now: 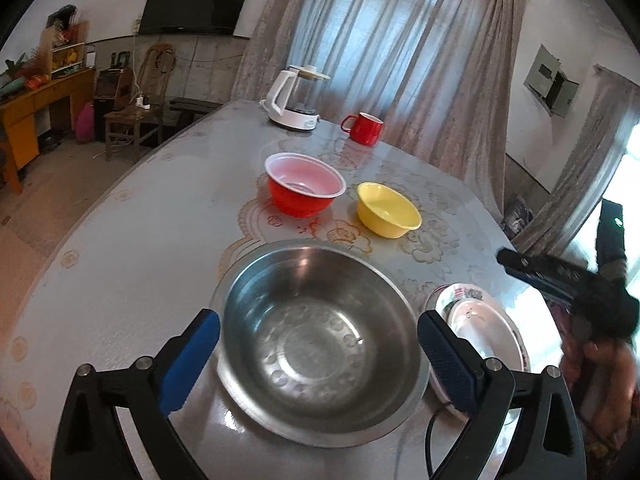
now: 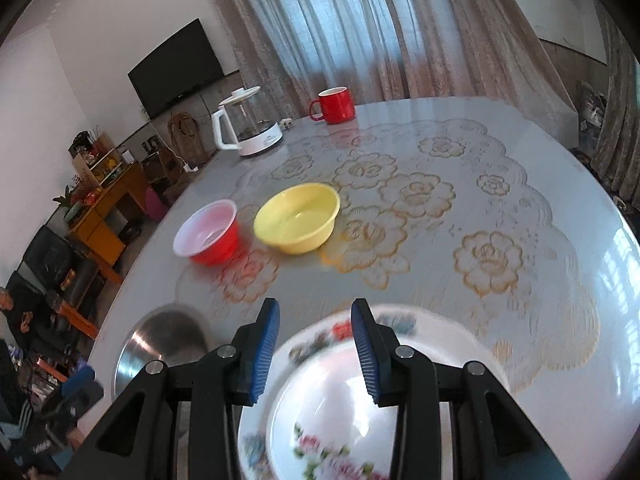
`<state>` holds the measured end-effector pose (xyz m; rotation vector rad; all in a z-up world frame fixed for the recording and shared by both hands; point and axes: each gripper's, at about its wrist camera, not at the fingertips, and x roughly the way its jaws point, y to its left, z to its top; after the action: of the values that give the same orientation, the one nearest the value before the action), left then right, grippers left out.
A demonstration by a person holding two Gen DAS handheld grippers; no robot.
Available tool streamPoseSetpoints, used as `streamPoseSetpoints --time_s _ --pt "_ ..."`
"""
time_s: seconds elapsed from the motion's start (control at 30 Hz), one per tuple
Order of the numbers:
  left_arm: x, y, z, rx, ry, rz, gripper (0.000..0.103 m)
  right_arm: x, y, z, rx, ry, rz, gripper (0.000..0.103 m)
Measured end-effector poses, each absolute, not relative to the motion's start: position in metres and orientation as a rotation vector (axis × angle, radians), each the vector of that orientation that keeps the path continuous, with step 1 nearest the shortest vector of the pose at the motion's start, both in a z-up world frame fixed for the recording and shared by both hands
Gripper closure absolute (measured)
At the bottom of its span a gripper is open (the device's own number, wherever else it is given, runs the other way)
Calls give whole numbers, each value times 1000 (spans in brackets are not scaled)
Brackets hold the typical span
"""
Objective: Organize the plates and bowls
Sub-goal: 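Move both grippers to the rim of the yellow plastic bowl, then close both grippers on the yellow bowl rim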
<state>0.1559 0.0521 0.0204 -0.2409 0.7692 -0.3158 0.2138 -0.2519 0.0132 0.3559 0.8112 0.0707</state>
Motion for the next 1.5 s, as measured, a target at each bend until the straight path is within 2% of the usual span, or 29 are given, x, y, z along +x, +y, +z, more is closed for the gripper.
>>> streamPoseSetpoints --time_s 0.27,0.5,0.8,0.83,0.97,1.0,1.07,1.5 --pt "176 42 30 -242 779 -342 3 287 -270 5 397 902 85 66" --pt "200 40 36 -255 800 -349 3 354 -277 -33 481 1042 80 66" --pt "220 31 40 -214 816 -359 3 404 -270 -67 505 1118 58 66" --pt "222 30 40 -210 818 -363 3 407 -268 -69 502 1124 61 67" --pt "232 21 40 -195 830 -375 3 413 -263 -77 469 1144 66 81" --pt "234 17 40 -188 833 -378 3 415 -263 -79 465 1144 68 81" --pt "239 10 39 -177 838 -386 3 413 -263 -80 454 1141 82 90" --pt "291 -62 37 -47 890 -434 5 375 -286 -78 393 1165 98 91"
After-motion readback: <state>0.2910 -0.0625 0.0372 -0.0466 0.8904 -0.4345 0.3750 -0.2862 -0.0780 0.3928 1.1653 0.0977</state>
